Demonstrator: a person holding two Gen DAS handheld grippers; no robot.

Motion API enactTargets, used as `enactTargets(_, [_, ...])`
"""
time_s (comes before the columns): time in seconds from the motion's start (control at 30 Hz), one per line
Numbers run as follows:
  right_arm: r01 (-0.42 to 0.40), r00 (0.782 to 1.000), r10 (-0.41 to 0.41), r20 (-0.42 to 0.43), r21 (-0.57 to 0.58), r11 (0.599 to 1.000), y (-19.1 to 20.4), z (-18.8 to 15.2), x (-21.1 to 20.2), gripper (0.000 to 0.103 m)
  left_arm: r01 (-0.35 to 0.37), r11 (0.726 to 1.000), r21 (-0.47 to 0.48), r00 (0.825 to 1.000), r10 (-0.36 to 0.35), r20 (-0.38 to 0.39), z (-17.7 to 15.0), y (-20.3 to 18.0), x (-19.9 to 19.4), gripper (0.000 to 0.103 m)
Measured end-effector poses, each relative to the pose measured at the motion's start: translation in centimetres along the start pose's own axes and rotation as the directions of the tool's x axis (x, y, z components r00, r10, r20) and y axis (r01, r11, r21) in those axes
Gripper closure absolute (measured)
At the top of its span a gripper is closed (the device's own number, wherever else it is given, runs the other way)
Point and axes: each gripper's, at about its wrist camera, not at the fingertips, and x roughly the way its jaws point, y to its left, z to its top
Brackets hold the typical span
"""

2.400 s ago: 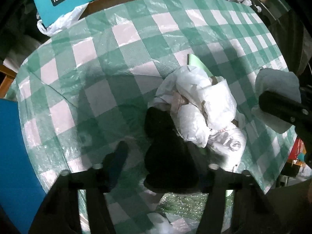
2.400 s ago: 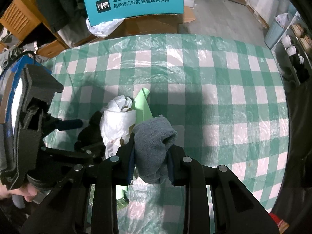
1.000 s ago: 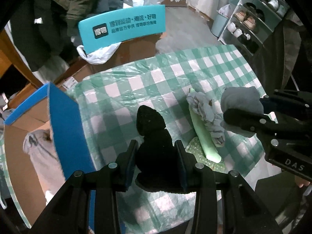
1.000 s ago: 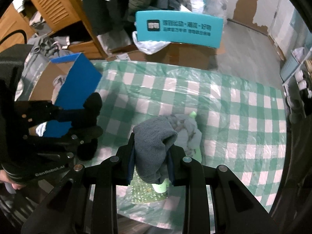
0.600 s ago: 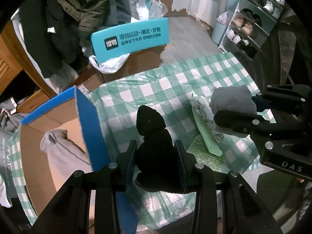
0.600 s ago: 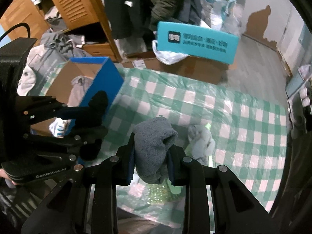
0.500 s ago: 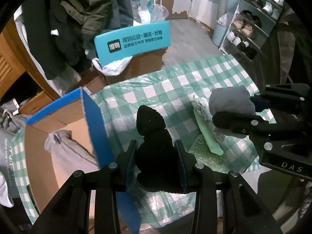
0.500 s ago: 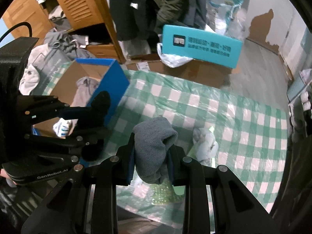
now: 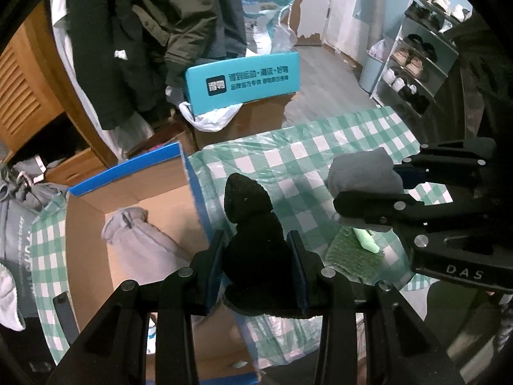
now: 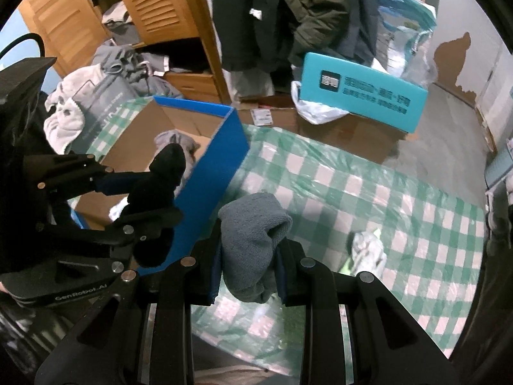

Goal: Organize soft objects
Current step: 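Lift both socks and carry them toward the cardboard box, then open both tools over the box to drop the grey and black socks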

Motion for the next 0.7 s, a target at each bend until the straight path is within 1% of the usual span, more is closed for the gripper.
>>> enactTargets(0.37, [-0.012, 1.0, 0.012, -0.011, -0.03, 0.999, 2.9, 1.7, 1.3, 0.078, -0.007, 0.999, -0.043, 0.999, 0.008, 0.031, -1.3, 3.5, -1.5, 0.065])
enactTargets(0.53, [-0.021, 1.0, 0.021, -0.014, -0.049, 0.999, 4.5, 2.6, 2.0, 0.078, -0.031, 0.997, -0.07, 0.999, 0.034, 0.042, -2.0, 5.4, -1.9, 0.065])
enactTargets(0.7, [-0.037, 0.999, 0.036, -0.014, -0.073, 0.997, 6.4, 3.7, 2.6, 0.078, -0.04, 0.993, -0.108, 0.998, 0.044, 0.039, -3.1, 7.7, -2.0, 0.065])
